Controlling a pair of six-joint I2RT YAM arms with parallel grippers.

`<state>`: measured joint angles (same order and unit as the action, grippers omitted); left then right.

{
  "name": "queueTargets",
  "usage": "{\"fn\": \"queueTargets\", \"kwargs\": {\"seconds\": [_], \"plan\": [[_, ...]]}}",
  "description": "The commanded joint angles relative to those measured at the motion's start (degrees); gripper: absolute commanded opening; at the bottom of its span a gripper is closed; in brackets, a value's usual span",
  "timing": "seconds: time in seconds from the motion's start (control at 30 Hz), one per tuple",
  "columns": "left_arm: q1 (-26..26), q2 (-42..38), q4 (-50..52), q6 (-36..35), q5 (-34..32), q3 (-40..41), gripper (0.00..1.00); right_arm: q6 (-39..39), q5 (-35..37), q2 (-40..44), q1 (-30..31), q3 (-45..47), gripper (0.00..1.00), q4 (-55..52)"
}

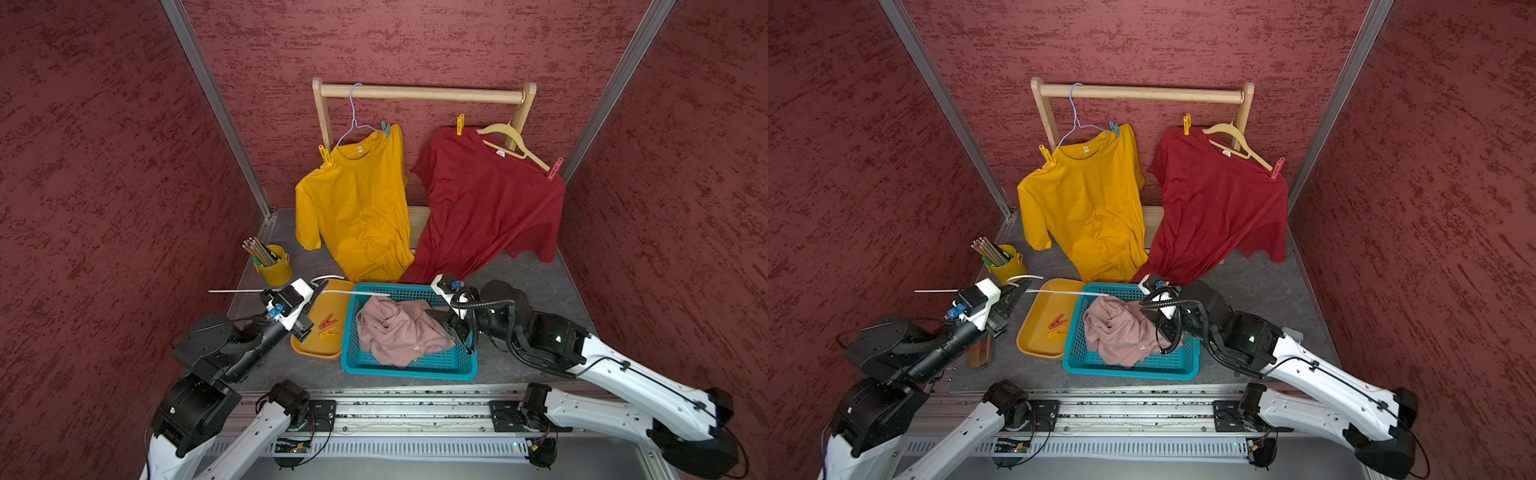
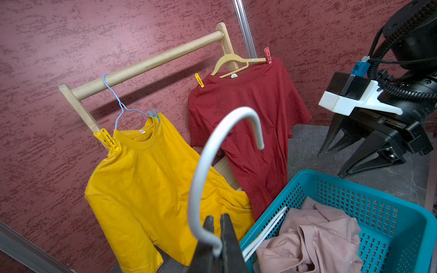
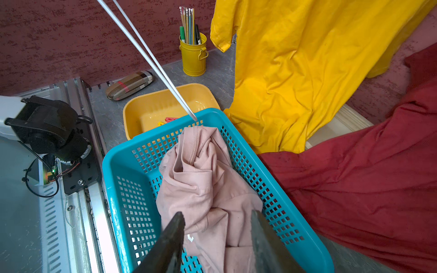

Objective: Remove the clothespins securing t-shirts to the hanger
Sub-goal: Remove the T-shirt from the hanger, then place the hanger on the clothes rail.

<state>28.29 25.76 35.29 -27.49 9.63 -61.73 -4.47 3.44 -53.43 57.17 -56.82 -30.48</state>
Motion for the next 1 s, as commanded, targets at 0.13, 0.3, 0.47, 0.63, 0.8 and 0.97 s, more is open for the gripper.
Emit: {"fn": "queueTargets", "kwargs": {"seconds": [0.13, 0.3, 0.47, 0.63, 0.8, 0.97], "plan": [[-0.22, 1.20, -2.53, 4.62, -1.52, -0.39, 0.00, -1.41, 1.34, -3.30, -0.26, -3.37, 0.51, 3.51], [-0.18, 7.27, -8.67, 19.88, -2.60, 3.21, 0.03, -7.53, -1.09, -11.27, -0.21, -11.83, 0.55, 6.87], [-0.04, 14.02, -16.81, 32.76, 5.76, 6.05, 0.03, -13.29, -6.43, -19.87, -0.22, -20.62, 0.56, 7.46], [0.12, 18.37, -27.91, 43.66, 10.33, 9.48, 0.00, -17.64, -8.15, -24.71, -0.21, -22.64, 0.58, 8.56], [0.62, 21.27, -30.41, 44.48, 12.50, 8.96, 0.00, -19.81, -6.49, -26.36, -0.22, -21.85, 0.58, 9.89], [0.60, 20.61, -29.31, 42.25, 14.54, 9.34, 0.00, -23.44, -0.07, -26.78, -0.22, -20.12, 0.26, 10.65]]}}
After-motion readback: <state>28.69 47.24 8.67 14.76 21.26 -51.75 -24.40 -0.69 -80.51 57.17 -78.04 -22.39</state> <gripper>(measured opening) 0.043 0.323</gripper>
